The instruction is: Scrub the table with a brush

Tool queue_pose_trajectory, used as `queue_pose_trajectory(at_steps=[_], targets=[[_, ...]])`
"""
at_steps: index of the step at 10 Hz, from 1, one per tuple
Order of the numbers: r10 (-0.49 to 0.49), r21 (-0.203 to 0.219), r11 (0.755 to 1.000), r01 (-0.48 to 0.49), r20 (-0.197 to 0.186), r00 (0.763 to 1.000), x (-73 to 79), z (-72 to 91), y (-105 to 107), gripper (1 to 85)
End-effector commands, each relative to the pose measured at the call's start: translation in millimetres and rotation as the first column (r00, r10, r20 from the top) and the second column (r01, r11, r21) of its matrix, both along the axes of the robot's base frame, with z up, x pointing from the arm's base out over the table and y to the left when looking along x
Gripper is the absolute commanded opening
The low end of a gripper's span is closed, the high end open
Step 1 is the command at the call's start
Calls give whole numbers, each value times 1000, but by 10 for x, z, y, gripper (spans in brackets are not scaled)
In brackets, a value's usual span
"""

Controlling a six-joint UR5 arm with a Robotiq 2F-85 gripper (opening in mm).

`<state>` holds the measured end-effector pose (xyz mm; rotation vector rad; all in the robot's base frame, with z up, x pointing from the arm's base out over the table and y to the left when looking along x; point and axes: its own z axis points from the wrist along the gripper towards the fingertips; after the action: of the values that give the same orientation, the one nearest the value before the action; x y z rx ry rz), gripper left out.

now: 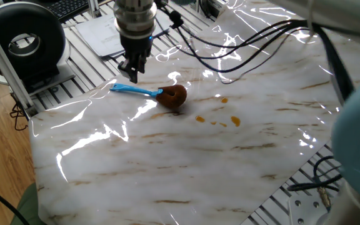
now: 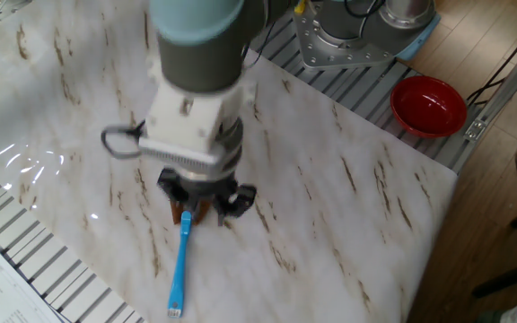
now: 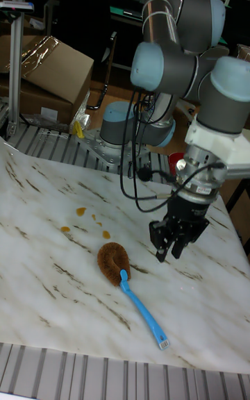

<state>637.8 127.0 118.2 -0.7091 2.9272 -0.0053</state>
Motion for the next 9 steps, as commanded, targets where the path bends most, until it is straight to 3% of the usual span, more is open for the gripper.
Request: queue_pose_trajectory(at_steps=[1, 4, 5, 6, 7, 8, 9], targets=[[33, -11, 999, -33, 15, 999, 169, -245, -4, 380], [18, -46, 999, -19, -30, 999, 55, -259, -103, 397], [13, -35, 999, -15, -39, 999, 31, -262, -75, 420], [-6, -25, 1000, 5, -31, 999, 51, -260, -55, 417], [-19, -48, 999, 18, -14, 1000, 95, -255, -118, 420], [-2, -73, 997, 1, -21, 1000, 79, -254, -178, 420], [18, -52, 998, -19, -29, 999, 95, -305, -123, 420]])
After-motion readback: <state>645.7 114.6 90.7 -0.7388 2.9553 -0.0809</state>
